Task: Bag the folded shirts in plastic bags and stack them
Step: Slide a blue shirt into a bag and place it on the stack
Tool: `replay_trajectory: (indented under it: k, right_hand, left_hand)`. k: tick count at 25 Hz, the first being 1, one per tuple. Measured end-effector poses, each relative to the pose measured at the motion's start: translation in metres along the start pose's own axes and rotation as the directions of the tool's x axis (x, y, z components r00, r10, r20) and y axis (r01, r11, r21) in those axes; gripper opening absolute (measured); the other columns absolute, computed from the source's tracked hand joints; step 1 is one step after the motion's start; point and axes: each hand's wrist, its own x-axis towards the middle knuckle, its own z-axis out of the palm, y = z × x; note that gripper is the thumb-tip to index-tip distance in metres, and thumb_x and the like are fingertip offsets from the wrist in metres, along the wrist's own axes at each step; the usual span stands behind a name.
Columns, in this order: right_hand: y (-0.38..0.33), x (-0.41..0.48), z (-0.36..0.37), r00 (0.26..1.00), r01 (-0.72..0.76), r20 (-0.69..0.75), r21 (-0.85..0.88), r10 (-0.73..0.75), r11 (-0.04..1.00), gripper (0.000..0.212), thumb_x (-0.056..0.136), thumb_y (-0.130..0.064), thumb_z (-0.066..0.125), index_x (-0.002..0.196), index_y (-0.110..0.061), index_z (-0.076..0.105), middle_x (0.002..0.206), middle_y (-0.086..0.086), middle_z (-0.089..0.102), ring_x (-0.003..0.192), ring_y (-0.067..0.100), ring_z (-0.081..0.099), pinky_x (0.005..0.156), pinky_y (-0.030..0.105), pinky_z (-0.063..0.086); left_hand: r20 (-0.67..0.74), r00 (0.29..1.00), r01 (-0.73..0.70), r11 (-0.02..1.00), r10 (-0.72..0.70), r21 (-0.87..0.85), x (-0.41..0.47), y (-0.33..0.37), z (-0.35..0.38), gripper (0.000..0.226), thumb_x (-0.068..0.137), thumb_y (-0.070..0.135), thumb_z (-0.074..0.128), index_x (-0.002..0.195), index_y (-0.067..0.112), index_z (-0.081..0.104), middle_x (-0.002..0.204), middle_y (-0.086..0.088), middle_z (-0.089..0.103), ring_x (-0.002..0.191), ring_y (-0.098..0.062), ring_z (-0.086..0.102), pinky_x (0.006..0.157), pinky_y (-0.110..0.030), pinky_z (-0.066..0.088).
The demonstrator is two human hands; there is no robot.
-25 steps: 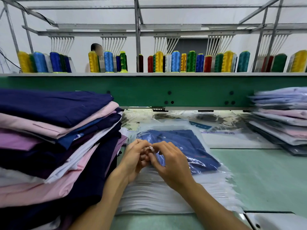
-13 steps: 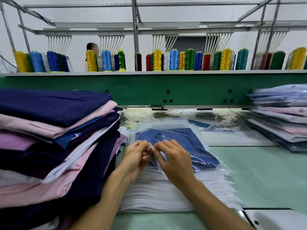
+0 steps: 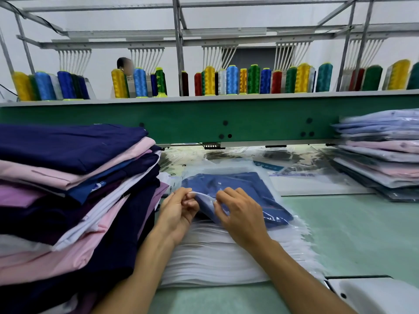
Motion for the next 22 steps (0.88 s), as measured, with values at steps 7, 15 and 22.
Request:
replay_trajectory:
  k: [7, 15, 22]
  right_hand:
    - [0.025, 0.000, -0.007, 0.994, -0.113, -0.013, -0.099, 0.112, 0.989, 0.012, 0.084, -0.034, 0.054, 0.074, -0.028, 0.052, 0.068, -0.009, 0.051, 0.072, 0.018, 0.046, 0.064, 0.035, 0.041]
    - [0.062, 0.001, -0.025, 0.957, -0.289, -0.072, -0.254, 0.281, 0.923, 0.013, 0.083, -0.039, 0.060, 0.075, -0.029, 0.058, 0.079, -0.012, 0.061, 0.091, 0.018, 0.050, 0.085, 0.038, 0.033]
    - [0.066, 0.002, -0.031, 0.851, -0.517, -0.187, -0.132, 0.491, 0.845, 0.017, 0.080, -0.026, 0.066, 0.073, -0.025, 0.051, 0.066, -0.010, 0.051, 0.075, 0.023, 0.047, 0.066, 0.033, 0.035]
  left_hand:
    - [-0.059, 0.998, -0.016, 1.000, 0.017, 0.025, 0.009, 0.009, -0.010, 0.029, 0.095, 0.003, 0.048, 0.068, 0.012, 0.042, 0.059, 0.003, 0.036, 0.043, -0.005, 0.031, 0.071, -0.030, 0.057]
    - [-0.076, 0.995, -0.064, 0.997, 0.068, 0.046, 0.005, 0.017, -0.011, 0.030, 0.094, 0.000, 0.049, 0.069, 0.015, 0.042, 0.061, 0.004, 0.040, 0.046, -0.005, 0.032, 0.085, -0.054, 0.057]
    - [-0.093, 0.991, -0.099, 0.994, 0.095, -0.042, 0.007, 0.017, -0.013, 0.028, 0.097, 0.000, 0.045, 0.073, 0.015, 0.041, 0.056, 0.004, 0.038, 0.044, -0.005, 0.031, 0.089, -0.061, 0.055]
